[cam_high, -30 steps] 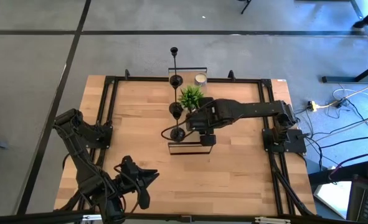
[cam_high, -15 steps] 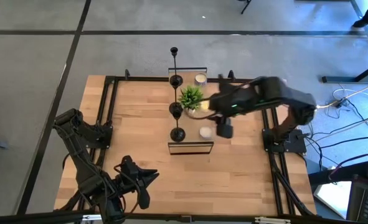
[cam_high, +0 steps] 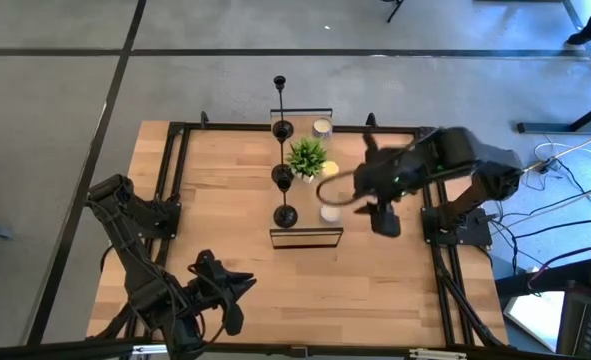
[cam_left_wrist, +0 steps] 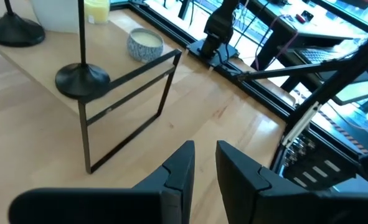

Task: Pick & Place candle stick holders
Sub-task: Return to Home Position

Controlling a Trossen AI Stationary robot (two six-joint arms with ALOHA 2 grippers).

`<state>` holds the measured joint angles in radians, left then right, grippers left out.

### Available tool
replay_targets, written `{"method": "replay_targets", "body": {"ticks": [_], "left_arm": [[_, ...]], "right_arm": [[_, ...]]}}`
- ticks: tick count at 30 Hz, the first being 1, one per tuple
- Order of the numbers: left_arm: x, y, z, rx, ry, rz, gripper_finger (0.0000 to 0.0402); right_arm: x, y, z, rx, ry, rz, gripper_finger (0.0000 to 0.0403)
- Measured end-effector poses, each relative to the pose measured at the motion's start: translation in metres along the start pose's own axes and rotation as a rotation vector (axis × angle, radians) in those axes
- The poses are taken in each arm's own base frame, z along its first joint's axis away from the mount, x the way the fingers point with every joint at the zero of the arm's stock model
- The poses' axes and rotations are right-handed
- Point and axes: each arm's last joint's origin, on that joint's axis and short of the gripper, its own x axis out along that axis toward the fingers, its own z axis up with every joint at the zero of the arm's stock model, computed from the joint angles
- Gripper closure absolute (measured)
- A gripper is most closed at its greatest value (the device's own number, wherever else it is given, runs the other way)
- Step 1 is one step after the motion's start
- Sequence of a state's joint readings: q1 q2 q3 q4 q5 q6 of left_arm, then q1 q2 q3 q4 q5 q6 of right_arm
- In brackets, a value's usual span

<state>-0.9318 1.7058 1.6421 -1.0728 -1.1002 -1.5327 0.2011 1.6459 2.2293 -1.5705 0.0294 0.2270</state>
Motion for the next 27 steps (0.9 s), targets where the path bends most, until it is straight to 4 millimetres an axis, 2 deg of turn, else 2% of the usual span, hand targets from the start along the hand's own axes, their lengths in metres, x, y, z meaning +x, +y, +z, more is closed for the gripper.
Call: {"method": "replay_targets", "body": {"ticks": [5,11,21,27], "left_arm": [[-0.001,0.0,-0.001,-0.026,0.019,-0.004,0.0341],[-0.001,-0.002,-0.001,-0.042,0.022,-0.013,0.0341],[-0.001,-0.002,-0.001,-0.041,0.022,-0.013,0.0341],[-0.001,-0.002,-0.001,-0.041,0.022,-0.013,0.0341]], "right_arm": [[0.033,0.011,-0.01,-0.054,0.124,-0.064,0.0218],[0.054,0.026,-0.03,-0.075,0.222,-0.072,0.0218],[0.053,0.067,-0.058,-0.016,0.15,0.046,0.0218],[0.049,0.091,-0.071,-0.014,0.103,0.004,0.0218]]}}
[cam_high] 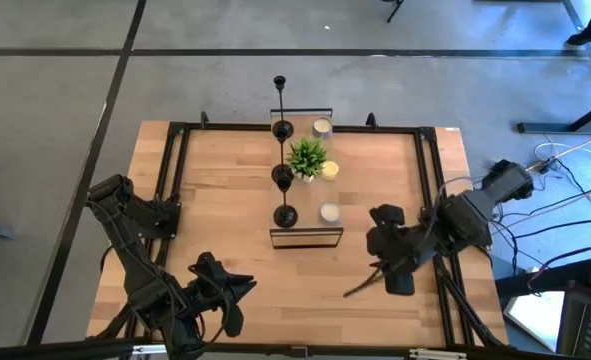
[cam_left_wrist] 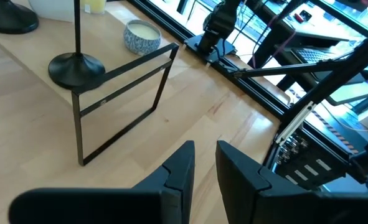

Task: Pick & Place candle stick holders
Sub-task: Return to Home Position

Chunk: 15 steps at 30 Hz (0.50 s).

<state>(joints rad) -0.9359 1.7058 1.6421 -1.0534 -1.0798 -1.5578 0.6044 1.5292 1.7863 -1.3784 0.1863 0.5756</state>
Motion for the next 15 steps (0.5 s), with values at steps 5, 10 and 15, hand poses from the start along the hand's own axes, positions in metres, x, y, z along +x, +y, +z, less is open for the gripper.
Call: {"method": "replay_targets", "body": {"ticks": [5,10,15], "left_arm": [[0.0,0.0,0.0,-0.006,0.0,-0.002,0.0341],[0.001,0.0,0.0,-0.014,0.009,0.0,0.0341],[0.001,0.0,0.0,-0.021,0.012,0.0,0.0341]], "right_arm": [[-0.003,0.011,-0.007,0.015,-0.042,-0.042,0.0218],[-0.005,0.019,-0.013,0.029,-0.11,-0.104,0.0218],[0.008,0.024,-0.022,0.062,-0.141,-0.187,0.0229]]}}
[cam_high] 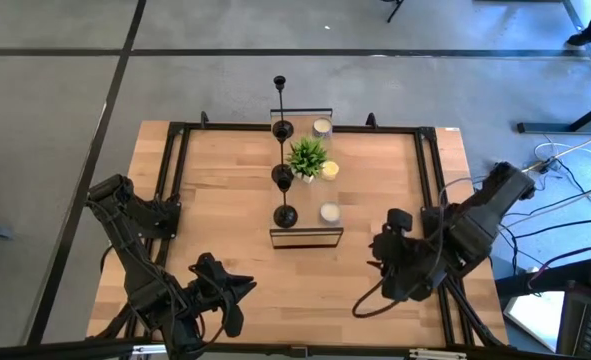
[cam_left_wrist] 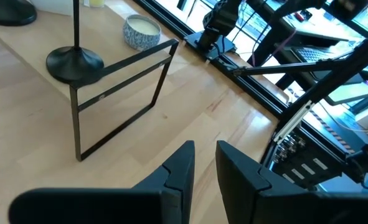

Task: Pick & Place candle stick holders
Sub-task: Return to Home Position

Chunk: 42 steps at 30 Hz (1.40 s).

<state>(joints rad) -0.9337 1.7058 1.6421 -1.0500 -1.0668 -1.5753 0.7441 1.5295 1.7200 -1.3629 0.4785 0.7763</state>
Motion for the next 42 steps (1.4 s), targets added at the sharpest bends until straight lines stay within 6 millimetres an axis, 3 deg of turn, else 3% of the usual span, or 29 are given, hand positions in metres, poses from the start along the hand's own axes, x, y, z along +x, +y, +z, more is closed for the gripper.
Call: {"method": "replay_targets", "body": {"ticks": [12,17,23,31,35,42], "left_arm": [[0.007,0.001,0.004,-0.004,0.012,0.02,0.0341],[0.013,0.001,0.006,-0.002,0.041,0.034,0.0341],[0.014,0.001,0.007,-0.004,0.024,0.038,0.0341],[0.018,0.013,0.015,-0.041,-0.13,0.104,0.0344],[0.018,0.024,0.017,-0.027,-0.141,0.165,0.0362],[0.008,0.04,0.021,-0.014,-0.185,0.225,0.0398]], "right_arm": [[0.063,0.033,-0.031,0.08,0.081,0.214,0.0346],[0.065,0.033,-0.041,0.121,0.049,0.213,0.0395],[0.053,0.029,-0.044,0.187,-0.053,0.217,0.04],[0.063,0.033,-0.05,0.211,-0.104,0.248,0.0401],[0.061,0.027,-0.051,0.203,-0.151,0.296,0.0402],[0.076,0.017,-0.061,0.247,-0.223,0.367,0.0402]]}}
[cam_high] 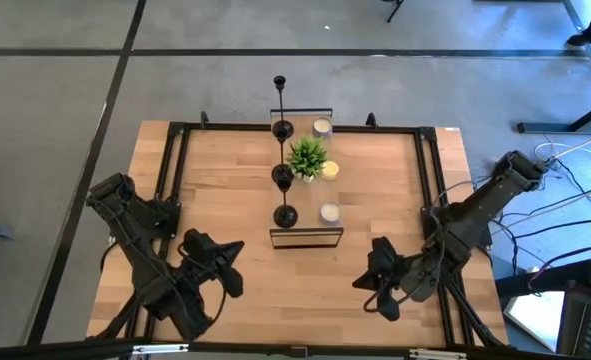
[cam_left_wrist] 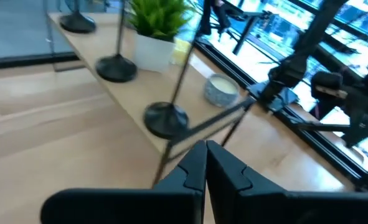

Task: Pick & Place candle stick holders
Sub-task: Return to Home Position

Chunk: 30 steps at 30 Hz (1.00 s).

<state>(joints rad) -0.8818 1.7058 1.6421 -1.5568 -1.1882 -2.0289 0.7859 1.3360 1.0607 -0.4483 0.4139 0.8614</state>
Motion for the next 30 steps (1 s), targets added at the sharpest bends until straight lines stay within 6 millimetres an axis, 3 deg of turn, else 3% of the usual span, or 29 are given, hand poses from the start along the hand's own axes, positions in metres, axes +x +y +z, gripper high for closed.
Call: {"method": "replay_targets", "body": {"ticks": [8,20,30], "left_arm": [[0.016,0.026,0.004,0.002,-0.025,0.057,0.04],[0.03,0.101,0.01,-0.142,-0.094,-0.015,0.0399],[0.03,0.152,0.034,-0.222,-0.195,-0.084,0.04]], "right_arm": [[0.012,-0.016,0.01,-0.012,0.043,0.06,0.0402],[0.017,-0.047,0.039,0.027,0.002,-0.002,0.0403],[0.023,-0.077,0.077,0.0,-0.174,-0.052,0.0403]]}}
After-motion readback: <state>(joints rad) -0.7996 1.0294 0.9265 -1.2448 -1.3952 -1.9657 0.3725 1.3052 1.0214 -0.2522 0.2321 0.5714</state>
